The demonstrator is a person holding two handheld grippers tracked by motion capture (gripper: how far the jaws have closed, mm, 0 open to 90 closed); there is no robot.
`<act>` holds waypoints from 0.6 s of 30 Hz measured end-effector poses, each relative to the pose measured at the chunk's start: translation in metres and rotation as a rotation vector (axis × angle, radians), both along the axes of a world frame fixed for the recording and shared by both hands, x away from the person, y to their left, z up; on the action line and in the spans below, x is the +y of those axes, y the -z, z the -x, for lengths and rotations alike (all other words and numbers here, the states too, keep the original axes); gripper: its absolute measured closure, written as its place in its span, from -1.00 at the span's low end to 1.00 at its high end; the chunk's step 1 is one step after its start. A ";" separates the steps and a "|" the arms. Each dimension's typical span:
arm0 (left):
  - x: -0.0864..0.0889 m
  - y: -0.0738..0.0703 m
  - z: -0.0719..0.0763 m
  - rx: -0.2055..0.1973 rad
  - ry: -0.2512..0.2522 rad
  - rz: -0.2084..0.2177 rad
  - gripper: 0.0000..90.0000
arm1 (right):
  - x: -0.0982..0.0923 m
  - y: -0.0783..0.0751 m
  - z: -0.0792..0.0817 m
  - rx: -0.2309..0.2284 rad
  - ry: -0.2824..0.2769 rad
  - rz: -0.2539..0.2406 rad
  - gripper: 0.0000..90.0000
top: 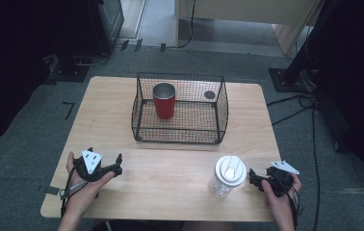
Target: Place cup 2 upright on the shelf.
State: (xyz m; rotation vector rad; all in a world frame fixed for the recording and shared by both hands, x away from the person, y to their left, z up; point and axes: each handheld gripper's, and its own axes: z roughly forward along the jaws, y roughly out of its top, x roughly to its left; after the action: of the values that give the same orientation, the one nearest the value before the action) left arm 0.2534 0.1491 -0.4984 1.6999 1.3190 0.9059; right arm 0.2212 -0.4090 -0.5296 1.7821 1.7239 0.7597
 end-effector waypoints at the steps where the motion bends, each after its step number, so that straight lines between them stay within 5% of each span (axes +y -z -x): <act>1: 0.002 0.002 0.001 0.005 -0.003 -0.003 -1.00 | 0.000 0.000 0.000 0.001 0.000 0.001 -1.00; 18: 0.025 0.017 0.010 0.082 -0.036 -0.002 -0.99 | 0.001 0.000 0.011 0.002 -0.012 0.001 -1.00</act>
State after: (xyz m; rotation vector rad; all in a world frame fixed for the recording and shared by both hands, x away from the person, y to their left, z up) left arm 0.2438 0.1740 -0.5151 1.7361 1.4071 0.8664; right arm 0.2102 -0.4082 -0.5297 1.7737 1.7376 0.7627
